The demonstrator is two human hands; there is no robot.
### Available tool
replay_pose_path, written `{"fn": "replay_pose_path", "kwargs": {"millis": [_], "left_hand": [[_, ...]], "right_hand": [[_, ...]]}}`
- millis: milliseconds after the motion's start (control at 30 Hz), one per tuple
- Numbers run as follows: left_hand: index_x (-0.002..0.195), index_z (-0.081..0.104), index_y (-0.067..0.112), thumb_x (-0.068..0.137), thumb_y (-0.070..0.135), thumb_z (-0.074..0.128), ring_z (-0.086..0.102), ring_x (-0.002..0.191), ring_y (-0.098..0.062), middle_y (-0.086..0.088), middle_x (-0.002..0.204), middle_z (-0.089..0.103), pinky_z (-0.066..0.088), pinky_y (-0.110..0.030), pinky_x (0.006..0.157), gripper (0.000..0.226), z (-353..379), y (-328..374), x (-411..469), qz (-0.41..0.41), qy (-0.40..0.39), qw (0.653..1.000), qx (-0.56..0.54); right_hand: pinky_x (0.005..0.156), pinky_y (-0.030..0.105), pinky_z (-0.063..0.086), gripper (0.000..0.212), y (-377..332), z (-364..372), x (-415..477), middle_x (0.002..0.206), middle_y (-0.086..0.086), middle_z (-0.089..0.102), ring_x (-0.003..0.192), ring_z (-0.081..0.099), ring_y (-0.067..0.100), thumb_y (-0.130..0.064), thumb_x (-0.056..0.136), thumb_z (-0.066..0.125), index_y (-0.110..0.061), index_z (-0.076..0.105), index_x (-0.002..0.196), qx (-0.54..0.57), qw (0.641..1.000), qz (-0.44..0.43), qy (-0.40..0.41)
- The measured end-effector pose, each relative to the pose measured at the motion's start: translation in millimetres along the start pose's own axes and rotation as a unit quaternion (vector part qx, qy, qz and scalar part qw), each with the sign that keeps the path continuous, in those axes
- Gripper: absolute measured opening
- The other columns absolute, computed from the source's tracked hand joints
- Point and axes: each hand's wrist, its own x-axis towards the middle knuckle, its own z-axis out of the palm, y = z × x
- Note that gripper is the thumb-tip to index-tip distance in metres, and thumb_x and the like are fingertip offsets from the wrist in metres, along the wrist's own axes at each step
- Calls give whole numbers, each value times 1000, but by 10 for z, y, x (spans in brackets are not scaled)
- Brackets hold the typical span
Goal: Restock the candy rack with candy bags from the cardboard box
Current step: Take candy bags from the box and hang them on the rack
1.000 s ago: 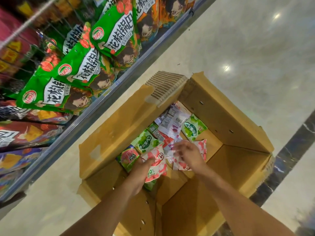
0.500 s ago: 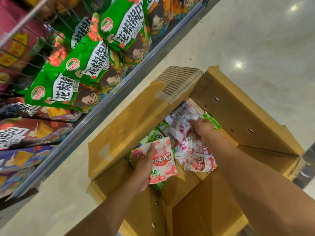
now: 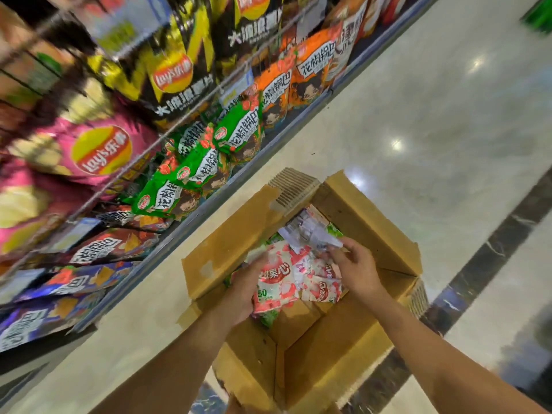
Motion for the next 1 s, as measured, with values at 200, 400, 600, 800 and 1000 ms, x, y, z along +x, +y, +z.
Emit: {"fn": "replay_pose_path", "kwargs": {"millis": [200,400,600,800,1000], "left_hand": [[119,72,17,105,54,50,79,89,-27,-11,103,81,60,-41,79,45,128,647,-1413,4,-27,999,-17],[136,67,13,104,55,49,74,110,-37,-20,124,74,61,-50,90,56,5,1066,-2726,11,-107,992,-69],[148,58,15,99,71,44,50,143,-40,-20,152,54,30,-59,124,75,-240,1229,-3768,54,-253,962,-93],[140,58,9,83,34,86,67,123,-41,-21,132,70,48,-63,109,69,-477,1155,-4438,135,-234,962,-40],[124,36,12,94,18,77,62,101,-12,3,120,58,52,-30,81,51,-633,1011,-4963,225,-196,954,-13]], "right_hand": [[81,16,53,35,-1157,-323,-1088,114,-16,65,101,66,7,-10,97,67,-45,67,99,38,989,-134,48],[106,24,47,51,-2080,-480,-2069,136,-5,58,133,53,14,-1,86,72,-47,72,108,9,952,-294,78],[109,35,49,58,-2681,-556,-3028,141,-6,58,138,50,20,13,75,78,-35,73,107,-33,924,-375,63],[111,34,46,69,-2873,-595,-3704,151,-11,48,143,44,15,14,80,73,-39,66,124,-97,919,-380,31],[100,36,56,47,-3044,-388,-4163,147,-4,53,127,60,15,-26,100,53,-50,44,140,107,966,-225,73]]}}
